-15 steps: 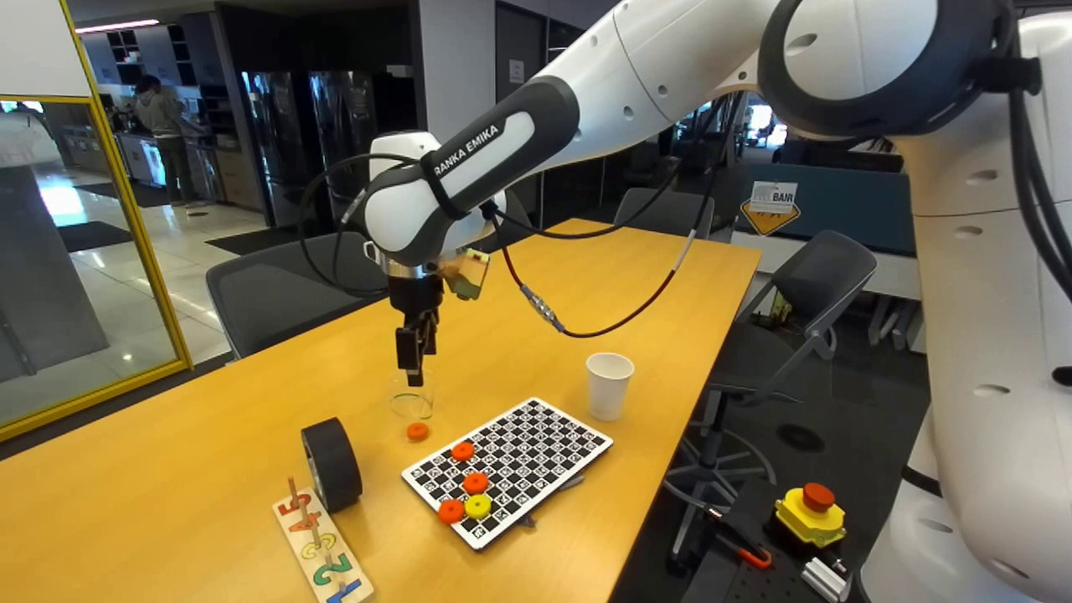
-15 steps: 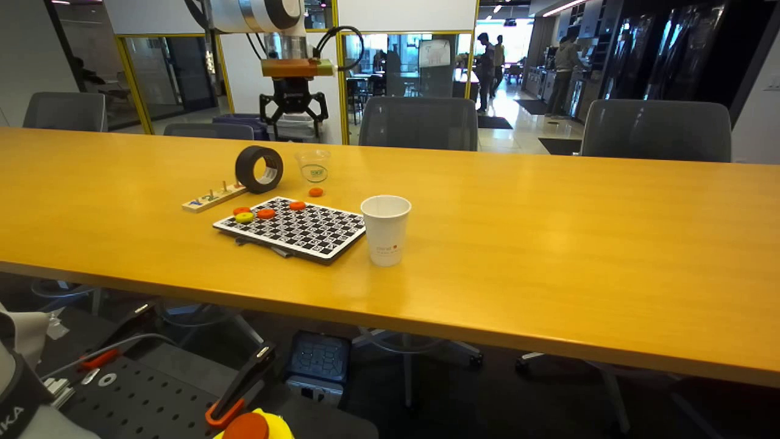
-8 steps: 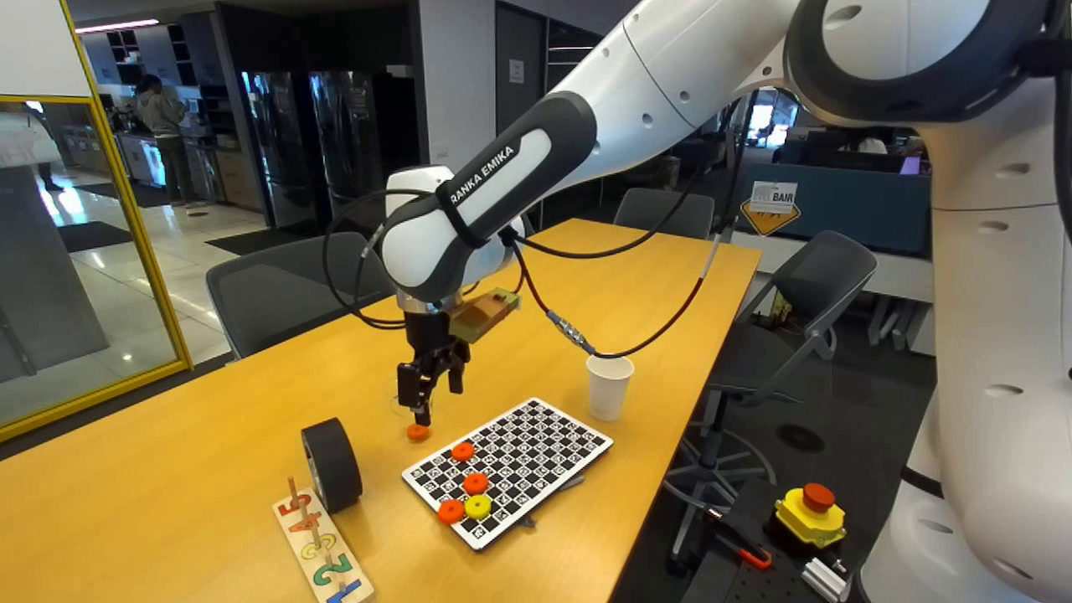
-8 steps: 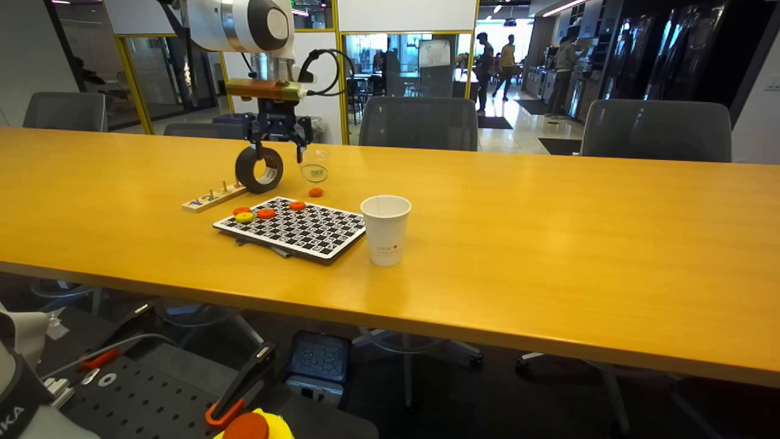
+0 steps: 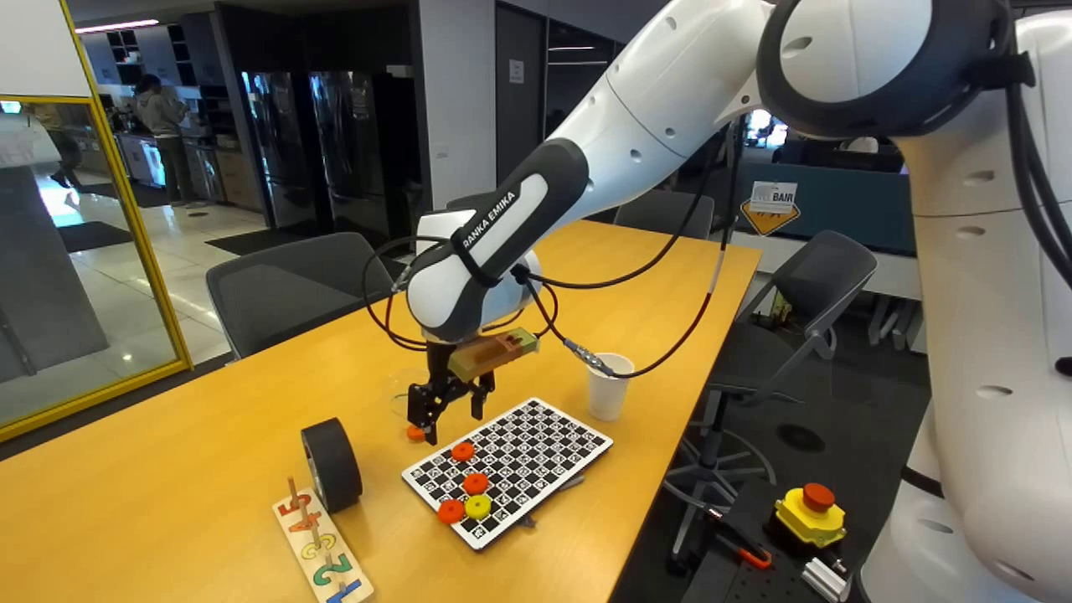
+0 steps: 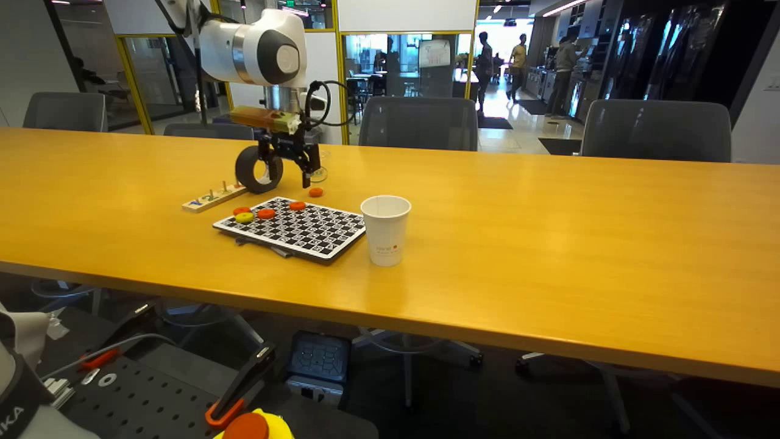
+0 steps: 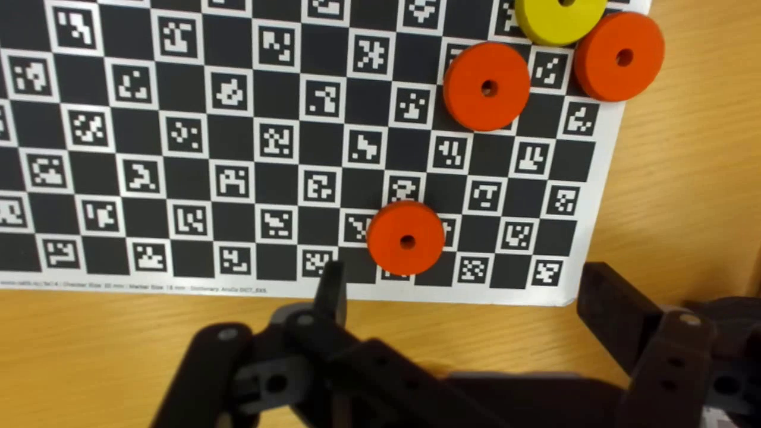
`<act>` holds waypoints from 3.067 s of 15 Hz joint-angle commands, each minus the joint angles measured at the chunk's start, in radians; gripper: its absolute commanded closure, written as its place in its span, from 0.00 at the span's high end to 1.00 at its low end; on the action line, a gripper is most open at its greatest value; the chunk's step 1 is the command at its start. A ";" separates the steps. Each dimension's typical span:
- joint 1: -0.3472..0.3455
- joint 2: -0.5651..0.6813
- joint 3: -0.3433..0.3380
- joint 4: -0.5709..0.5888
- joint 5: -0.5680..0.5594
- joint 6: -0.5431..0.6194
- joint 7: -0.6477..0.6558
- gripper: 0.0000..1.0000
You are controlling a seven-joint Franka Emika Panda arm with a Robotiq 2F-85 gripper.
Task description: Put two orange rings in the white cup and the rest in the clear cup
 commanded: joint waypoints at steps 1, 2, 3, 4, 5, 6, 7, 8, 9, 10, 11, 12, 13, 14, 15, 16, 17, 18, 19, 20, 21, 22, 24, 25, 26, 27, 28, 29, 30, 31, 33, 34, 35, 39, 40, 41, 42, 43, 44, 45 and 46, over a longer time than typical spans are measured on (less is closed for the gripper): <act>0.020 0.027 -0.030 -0.020 0.009 0.079 0.086 1.00; 0.021 0.037 -0.033 -0.023 0.009 0.089 0.098 1.00; 0.024 0.049 -0.037 -0.022 0.008 0.098 0.111 1.00; 0.023 0.058 -0.039 -0.024 0.011 0.109 0.117 1.00; 0.024 0.064 -0.041 -0.027 0.013 0.118 0.125 1.00; 0.024 0.071 -0.042 -0.028 0.015 0.128 0.131 1.00; 0.025 0.077 -0.043 -0.030 0.016 0.138 0.138 1.00; 0.026 0.082 -0.045 -0.031 0.016 0.145 0.145 1.00; 0.027 0.086 -0.046 -0.030 0.016 0.149 0.149 1.00; 0.028 0.089 -0.048 -0.029 0.015 0.153 0.154 1.00; 0.030 0.091 -0.050 -0.028 0.013 0.155 0.159 1.00; 0.032 0.091 -0.053 -0.028 0.011 0.155 0.165 1.00; 0.037 0.088 -0.058 -0.029 0.004 0.157 0.173 1.00; 0.042 0.086 -0.063 -0.029 -0.002 0.157 0.182 1.00; 0.048 0.084 -0.069 -0.030 -0.008 0.159 0.189 1.00; 0.053 0.083 -0.074 -0.031 -0.011 0.160 0.195 1.00; 0.059 0.083 -0.079 -0.031 -0.013 0.161 0.200 1.00; 0.064 0.084 -0.083 -0.030 -0.015 0.159 0.206 1.00; 0.070 0.084 -0.088 -0.029 -0.020 0.158 0.212 1.00; 0.075 0.084 -0.092 -0.030 -0.025 0.158 0.216 0.75; 0.081 0.083 -0.097 -0.031 -0.031 0.158 0.223 0.72; 0.086 0.081 -0.101 -0.032 -0.036 0.157 0.230 0.66; 0.093 0.074 -0.110 -0.034 -0.047 0.155 0.240 0.49; 0.096 0.070 -0.114 -0.036 -0.053 0.151 0.248 0.42; 0.101 0.066 -0.119 -0.037 -0.060 0.148 0.257 0.34; 0.106 0.060 -0.124 -0.039 -0.067 0.141 0.264 0.27; 0.111 0.056 -0.129 -0.040 -0.079 0.133 0.275 0.20; 0.117 0.049 -0.134 -0.041 -0.088 0.128 0.288 0.17; 0.122 0.041 -0.140 -0.044 -0.099 0.124 0.302 0.17; 0.128 0.030 -0.146 -0.047 -0.110 0.119 0.315 0.17; 0.143 0.001 -0.165 -0.054 -0.142 0.109 0.348 0.17; 0.151 -0.019 -0.175 -0.059 -0.161 0.102 0.370 0.17; 0.156 -0.036 -0.181 -0.063 -0.178 0.098 0.387 0.17; 0.155 -0.119 -0.182 -0.075 -0.246 0.057 0.429 0.17; 0.148 -0.139 -0.175 -0.082 -0.257 0.060 0.428 0.17; 0.139 -0.153 -0.164 -0.079 -0.257 0.065 0.415 0.17; 0.133 -0.167 -0.157 -0.081 -0.256 0.072 0.403 0.17; 0.129 -0.173 -0.150 -0.075 -0.255 0.078 0.397 0.17; 0.127 -0.172 -0.144 -0.061 -0.255 0.089 0.392 0.17; 0.124 -0.175 -0.137 -0.056 -0.251 0.099 0.385 0.17; 0.124 -0.169 -0.131 -0.043 -0.252 0.110 0.381 0.17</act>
